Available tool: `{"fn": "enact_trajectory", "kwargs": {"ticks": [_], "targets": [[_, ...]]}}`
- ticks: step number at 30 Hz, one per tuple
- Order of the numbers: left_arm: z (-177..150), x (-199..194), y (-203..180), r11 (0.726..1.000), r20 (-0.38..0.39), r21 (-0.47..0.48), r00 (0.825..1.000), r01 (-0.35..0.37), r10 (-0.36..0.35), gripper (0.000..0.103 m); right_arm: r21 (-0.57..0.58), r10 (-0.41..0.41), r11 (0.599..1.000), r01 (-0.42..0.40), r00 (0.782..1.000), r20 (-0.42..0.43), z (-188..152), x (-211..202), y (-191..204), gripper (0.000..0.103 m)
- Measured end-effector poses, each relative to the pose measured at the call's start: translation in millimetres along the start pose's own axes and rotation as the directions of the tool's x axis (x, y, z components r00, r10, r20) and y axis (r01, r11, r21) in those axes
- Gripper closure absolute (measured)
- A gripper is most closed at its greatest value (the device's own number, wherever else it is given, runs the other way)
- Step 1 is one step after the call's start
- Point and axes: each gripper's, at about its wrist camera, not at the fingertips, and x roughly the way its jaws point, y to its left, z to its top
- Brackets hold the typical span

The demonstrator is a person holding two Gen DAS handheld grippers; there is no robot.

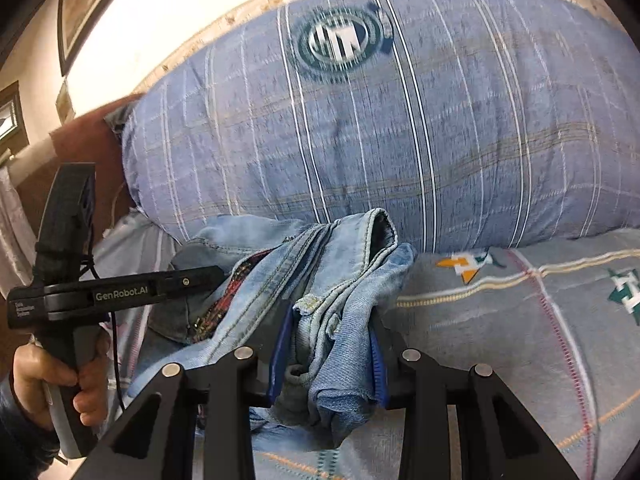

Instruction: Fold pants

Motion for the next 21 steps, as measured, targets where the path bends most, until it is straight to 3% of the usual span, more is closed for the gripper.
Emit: {"fn": "enact_trajectory", "kwargs": {"ticks": [1,3,4,5,7,9,11,18,21], "targets": [[-9,18,6,1.0,-0.041,0.002,0.999,-0.021,0.021,0.071,0.011,-0.008,1.0,0.009,1.0,-0.028,-9,12,-6,0.067],[-24,36,13,0.996,-0.046,0.028,0.995,-0.087,0.088,0.064,0.032,-0.034,0.999,0.037,0.995,-0.089,-28,30,-18,0.067],[-32,39,18,0.997,-0.027,0.031,0.997,-0.077,0.078,0.06,0.026,-0.089,0.995,0.092,0.99,-0.106,-41,37,-26,0.067],[-36,38,21,0.998,-0.005,0.025,0.998,-0.06,0.06,0.059,0.038,-0.09,0.995,0.094,0.99,-0.104,-49,38,-33,0.067],[-34,35,25,0.999,0.002,0.011,0.999,-0.037,0.037,0.058,0.141,-0.033,0.989,0.046,0.996,-0.087,-57,34,-52,0.062],[-27,27,27,1.0,0.012,-0.001,1.0,-0.026,0.026,0.058,0.195,-0.022,0.98,0.042,0.995,-0.101,-56,35,-62,0.053],[-24,14,28,0.999,0.037,-0.005,0.999,-0.035,0.035,0.059,0.179,-0.05,0.981,0.069,0.993,-0.106,-53,33,-61,0.047],[-32,-35,10,0.99,0.123,0.094,0.988,-0.104,0.092,0.059,0.101,-0.126,0.986,0.131,0.99,-0.054,-37,1,-43,0.046],[-45,-36,-6,0.978,0.124,0.149,0.984,-0.148,0.13,0.059,0.085,-0.1,0.991,0.1,0.995,-0.003,-25,-13,-28,0.046]]}}
